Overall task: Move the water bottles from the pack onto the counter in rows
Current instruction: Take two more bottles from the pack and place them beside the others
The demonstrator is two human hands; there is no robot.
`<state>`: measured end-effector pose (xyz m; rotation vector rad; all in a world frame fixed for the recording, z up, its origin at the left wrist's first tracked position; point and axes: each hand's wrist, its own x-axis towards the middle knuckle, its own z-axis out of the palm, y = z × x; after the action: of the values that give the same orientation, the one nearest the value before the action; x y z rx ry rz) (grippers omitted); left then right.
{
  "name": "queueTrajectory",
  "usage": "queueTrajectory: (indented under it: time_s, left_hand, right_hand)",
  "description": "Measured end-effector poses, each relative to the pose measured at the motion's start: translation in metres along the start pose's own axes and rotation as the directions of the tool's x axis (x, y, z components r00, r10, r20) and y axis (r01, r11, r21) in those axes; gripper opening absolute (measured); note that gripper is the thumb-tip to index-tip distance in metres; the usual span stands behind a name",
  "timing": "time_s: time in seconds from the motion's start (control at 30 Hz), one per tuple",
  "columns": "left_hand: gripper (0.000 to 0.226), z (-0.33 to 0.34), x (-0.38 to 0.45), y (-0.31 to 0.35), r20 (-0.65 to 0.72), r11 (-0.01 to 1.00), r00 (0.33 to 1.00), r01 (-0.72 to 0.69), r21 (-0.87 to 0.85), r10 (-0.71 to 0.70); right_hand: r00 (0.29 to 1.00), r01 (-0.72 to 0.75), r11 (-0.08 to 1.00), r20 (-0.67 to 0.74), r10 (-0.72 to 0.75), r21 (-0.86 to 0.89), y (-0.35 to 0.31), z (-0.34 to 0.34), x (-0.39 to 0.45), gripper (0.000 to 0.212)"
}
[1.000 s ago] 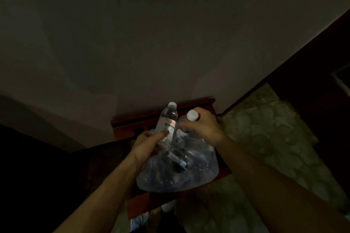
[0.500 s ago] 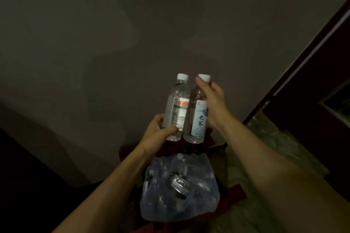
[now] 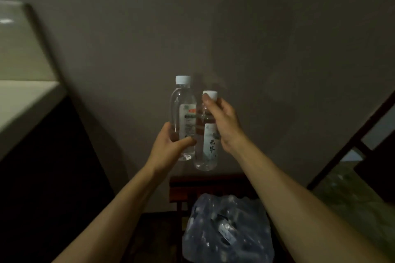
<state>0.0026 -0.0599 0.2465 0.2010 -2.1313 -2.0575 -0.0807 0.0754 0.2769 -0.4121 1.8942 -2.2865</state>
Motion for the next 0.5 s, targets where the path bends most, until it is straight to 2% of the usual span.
queueTrajectory:
  time_s: [0.23,0.5]
  left_hand:
    - [0.048,-0.072,-0.007,0.057,-0.127,0.99,0.985,-0.103,0.1,0.116]
    - [0.04,-0.193,-0.012,0.088,-0.266,0.972,0.945,-0.143,0.189,0.191]
  right_hand:
    - [0.997,0.015,0.982,0.071,-0.029,0.189,-0.026,0.085,0.009,0.025]
    - [0.972,0.025,0.971,0.219,-0.079,0.24,-0.032,0.208,0.019,0.026]
